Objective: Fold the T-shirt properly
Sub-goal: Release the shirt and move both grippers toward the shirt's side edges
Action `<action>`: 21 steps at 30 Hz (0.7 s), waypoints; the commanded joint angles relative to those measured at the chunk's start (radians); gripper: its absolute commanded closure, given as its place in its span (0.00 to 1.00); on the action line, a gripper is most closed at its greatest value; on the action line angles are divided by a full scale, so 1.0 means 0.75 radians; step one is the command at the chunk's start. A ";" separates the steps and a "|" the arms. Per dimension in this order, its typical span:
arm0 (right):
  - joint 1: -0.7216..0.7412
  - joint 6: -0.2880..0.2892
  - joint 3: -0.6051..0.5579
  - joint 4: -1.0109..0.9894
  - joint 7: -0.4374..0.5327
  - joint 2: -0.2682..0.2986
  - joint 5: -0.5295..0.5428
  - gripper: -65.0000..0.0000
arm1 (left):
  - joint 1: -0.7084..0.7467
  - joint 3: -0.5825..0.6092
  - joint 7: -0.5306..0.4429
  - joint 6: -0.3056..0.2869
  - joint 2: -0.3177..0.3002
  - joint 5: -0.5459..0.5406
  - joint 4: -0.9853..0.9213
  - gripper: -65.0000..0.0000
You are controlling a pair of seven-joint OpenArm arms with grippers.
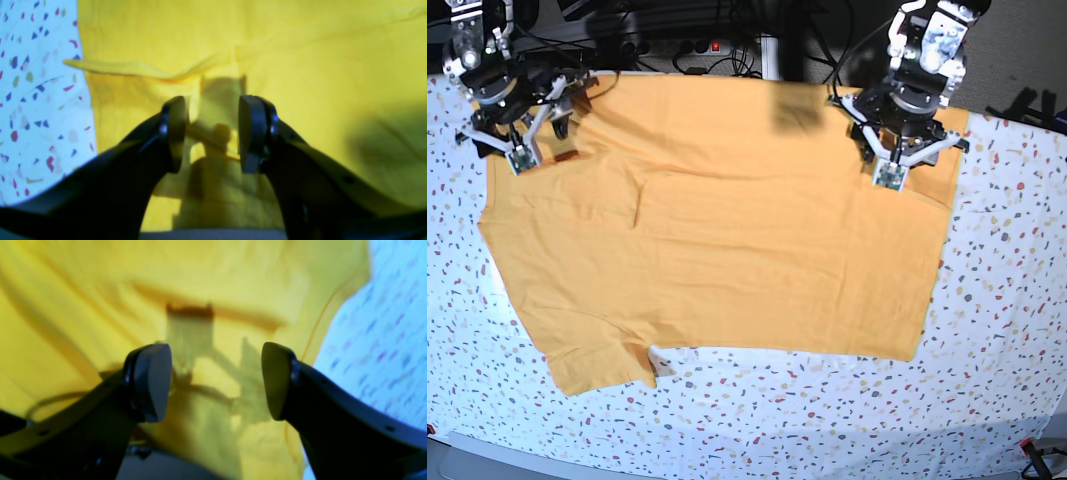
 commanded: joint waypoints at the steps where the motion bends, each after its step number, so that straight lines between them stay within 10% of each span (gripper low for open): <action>1: 0.007 -0.008 0.011 0.046 0.018 0.021 0.003 0.36 | -0.011 -0.003 -0.034 0.006 -0.006 0.015 0.024 0.62; 21: 0.391 -0.013 0.011 0.106 0.021 0.013 0.020 0.36 | -0.331 -0.003 -0.100 0.005 -0.078 0.208 0.024 0.62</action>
